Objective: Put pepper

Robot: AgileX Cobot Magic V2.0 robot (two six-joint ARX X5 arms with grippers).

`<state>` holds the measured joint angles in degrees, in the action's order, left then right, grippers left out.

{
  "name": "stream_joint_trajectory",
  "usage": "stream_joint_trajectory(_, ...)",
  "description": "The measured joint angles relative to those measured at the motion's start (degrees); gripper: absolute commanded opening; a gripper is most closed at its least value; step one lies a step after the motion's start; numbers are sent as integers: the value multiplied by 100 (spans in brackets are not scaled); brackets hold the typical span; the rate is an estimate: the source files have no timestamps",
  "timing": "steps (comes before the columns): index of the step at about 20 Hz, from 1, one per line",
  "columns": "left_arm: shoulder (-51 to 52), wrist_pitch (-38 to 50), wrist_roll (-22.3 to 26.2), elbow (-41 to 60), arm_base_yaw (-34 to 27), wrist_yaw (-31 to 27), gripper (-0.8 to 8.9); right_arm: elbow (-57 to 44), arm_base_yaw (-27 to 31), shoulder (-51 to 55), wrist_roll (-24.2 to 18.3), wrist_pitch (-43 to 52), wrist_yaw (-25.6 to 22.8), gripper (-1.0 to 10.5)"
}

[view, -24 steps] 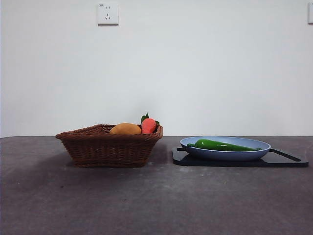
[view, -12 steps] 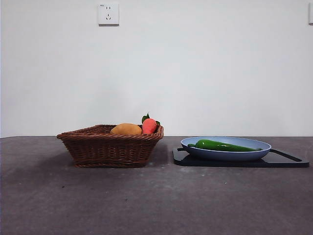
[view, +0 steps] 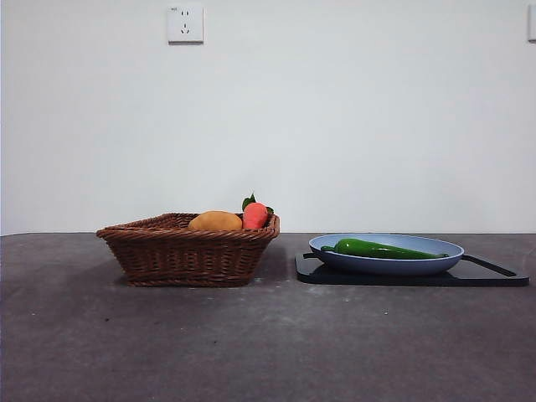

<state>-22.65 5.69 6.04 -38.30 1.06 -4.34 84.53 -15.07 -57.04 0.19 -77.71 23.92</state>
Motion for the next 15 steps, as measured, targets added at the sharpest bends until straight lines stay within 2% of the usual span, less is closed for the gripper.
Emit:
stream_joint_trajectory(2, 417, 304, -160, 977, -26, -2, 8, 0, 0, 0, 0, 0, 0, 11)
stream_joint_trajectory(6, 1088, 317, -378, 2332, -37, -2, 8, 0, 0, 0, 0, 0, 0, 11)
stream_joint_trajectory(10, 1600, 326, -688, 3167, -153, -2, 8, 0, 0, 0, 0, 0, 0, 11)
stream_joint_trajectory(15, 1759, 195, -977, 3731, -175, -2, 8, 0, 0, 0, 0, 0, 0, 11)
